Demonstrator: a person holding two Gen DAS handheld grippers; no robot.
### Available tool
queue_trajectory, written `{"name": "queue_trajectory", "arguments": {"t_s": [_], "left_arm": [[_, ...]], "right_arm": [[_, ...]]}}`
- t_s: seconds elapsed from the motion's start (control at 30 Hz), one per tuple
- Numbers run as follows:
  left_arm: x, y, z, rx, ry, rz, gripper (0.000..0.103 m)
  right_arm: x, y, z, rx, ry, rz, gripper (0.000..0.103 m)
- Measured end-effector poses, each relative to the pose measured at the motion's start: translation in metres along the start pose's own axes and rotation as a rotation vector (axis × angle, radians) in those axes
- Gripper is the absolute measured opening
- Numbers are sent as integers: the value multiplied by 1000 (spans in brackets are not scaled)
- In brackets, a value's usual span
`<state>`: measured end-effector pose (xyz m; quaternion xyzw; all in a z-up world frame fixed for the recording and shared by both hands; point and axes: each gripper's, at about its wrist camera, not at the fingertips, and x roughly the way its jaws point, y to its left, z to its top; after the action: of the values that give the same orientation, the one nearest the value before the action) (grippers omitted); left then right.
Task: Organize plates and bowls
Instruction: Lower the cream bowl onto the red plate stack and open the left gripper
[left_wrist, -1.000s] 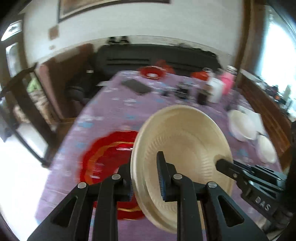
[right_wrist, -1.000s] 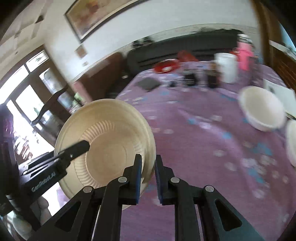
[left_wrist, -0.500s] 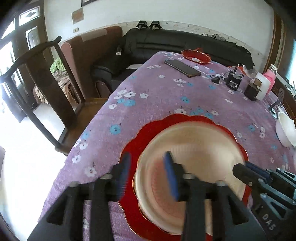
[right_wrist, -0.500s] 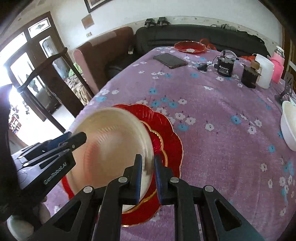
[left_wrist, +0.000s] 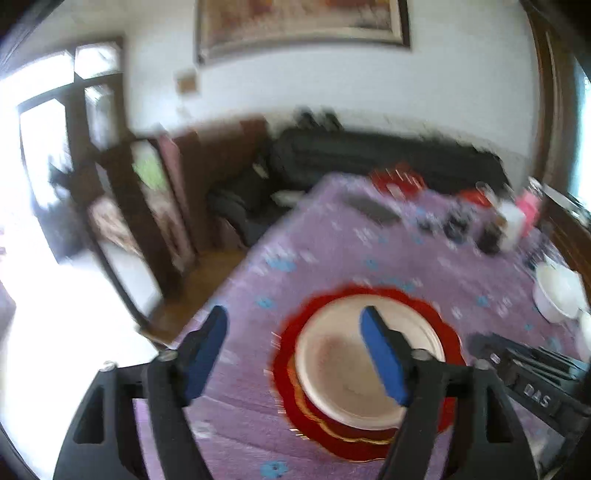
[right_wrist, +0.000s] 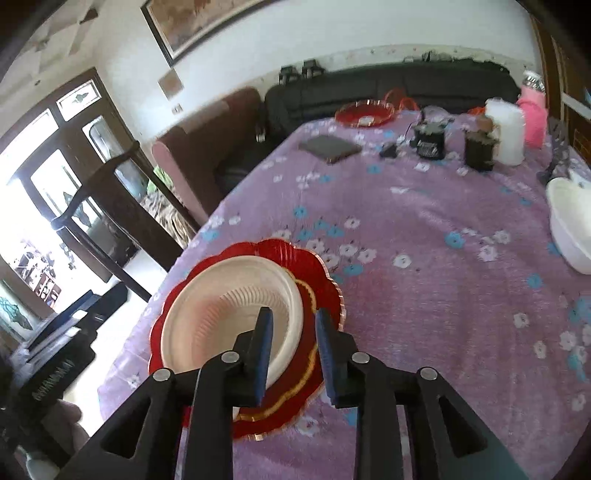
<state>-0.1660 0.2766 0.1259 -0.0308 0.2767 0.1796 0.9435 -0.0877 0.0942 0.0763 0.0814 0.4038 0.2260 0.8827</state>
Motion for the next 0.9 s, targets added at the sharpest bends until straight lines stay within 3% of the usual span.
{"name": "queue_trajectory", "arguments": {"t_s": [0.07, 0.1, 0.17, 0.27, 0.33, 0.9], "left_arm": [[-38, -3, -2, -16, -146, 104, 103], [-56, -6, -4, -22, -209, 126, 103], [-75, -13, -6, -29, -250, 113, 103], [-87, -27, -9, -17, -211, 31, 103], [-91, -39, -12, 8, -186, 9, 103], [-104, -86, -34, 134, -132, -13, 103]], "right_arm": [[-18, -4, -6, -8, -40, -12, 38], [-27, -6, -10, -9, -68, -24, 39], [-46, -10, -17, 1, -123, -42, 43], [-68, -16, -29, 44, -189, -36, 54], [-81, -18, -37, 58, -223, -33, 56], [-115, -48, -67, 77, -259, -67, 61]]}}
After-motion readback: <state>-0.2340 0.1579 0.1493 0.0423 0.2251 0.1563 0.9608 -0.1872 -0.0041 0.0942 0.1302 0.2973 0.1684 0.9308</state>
